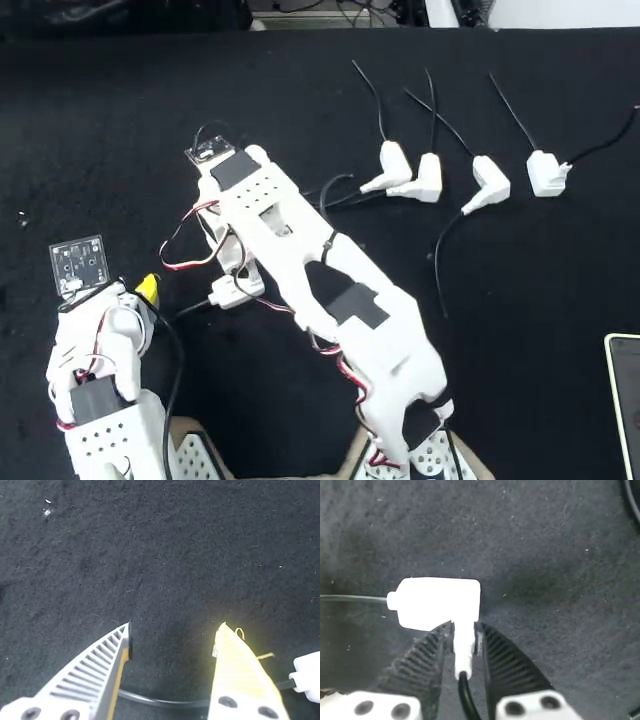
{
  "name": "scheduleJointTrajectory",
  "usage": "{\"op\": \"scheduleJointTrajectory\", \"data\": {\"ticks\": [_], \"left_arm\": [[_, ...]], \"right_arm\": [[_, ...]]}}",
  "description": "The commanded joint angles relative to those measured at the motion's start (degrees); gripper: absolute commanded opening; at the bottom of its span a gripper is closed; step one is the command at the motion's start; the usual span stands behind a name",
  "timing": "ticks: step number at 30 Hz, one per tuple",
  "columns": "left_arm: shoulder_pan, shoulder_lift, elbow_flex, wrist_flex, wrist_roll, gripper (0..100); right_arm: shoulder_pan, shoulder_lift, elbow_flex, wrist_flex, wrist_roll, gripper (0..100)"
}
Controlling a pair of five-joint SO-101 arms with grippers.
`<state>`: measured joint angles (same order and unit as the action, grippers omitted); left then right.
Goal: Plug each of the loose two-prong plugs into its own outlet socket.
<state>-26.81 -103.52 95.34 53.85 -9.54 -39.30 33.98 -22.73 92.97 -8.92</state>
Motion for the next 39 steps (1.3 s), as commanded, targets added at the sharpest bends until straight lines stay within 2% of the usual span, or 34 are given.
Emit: {"op": "scheduleJointTrajectory", "data": {"ticks": [1,7,13,15,18,20,23,27,29,34,39], "left_arm": [[-0.6,-0.4,-0.5,0.1,-0.5,27],[-0.6,-0.4,-0.5,0.1,-0.5,27],[-0.6,-0.4,-0.5,0.1,-0.5,27],[-0.6,-0.4,-0.5,0.1,-0.5,27],[-0.6,-0.4,-0.5,0.1,-0.5,27],[-0.6,-0.4,-0.5,0.1,-0.5,27],[-0.6,-0.4,-0.5,0.1,-0.5,27],[-0.7,-0.4,-0.5,0.1,-0.5,27],[-0.8,-0.4,-0.7,0.1,-0.5,27],[-5.6,-0.4,-2.2,0.2,-0.4,27],[-6.5,-0.4,-2.7,0.2,3.2,27]], "right_arm": [[1.3,0.5,-0.4,-2.4,0.7,1.0],[1.2,0.6,4.9,-7.3,1.8,1.0],[1.1,-6.4,9.4,-9.7,3.3,1.5],[1.1,-9.3,10.2,-9.3,5.1,5.9],[0.4,-12.5,11.6,-9.4,8.5,18.4],[-0.9,-13.9,12.1,-9.7,13.7,23.0],[-2.8,-15.3,12.1,-9.7,23.0,22.4],[-4.2,-16.0,13.2,-9.1,43.2,22.3],[-4.6,-16.0,15.7,-10.7,50.7,22.3],[-4.7,-16.3,22.6,-18.0,57.0,27.5],[-5.0,-15.9,26.3,-20.7,60.5,29.6]]}}
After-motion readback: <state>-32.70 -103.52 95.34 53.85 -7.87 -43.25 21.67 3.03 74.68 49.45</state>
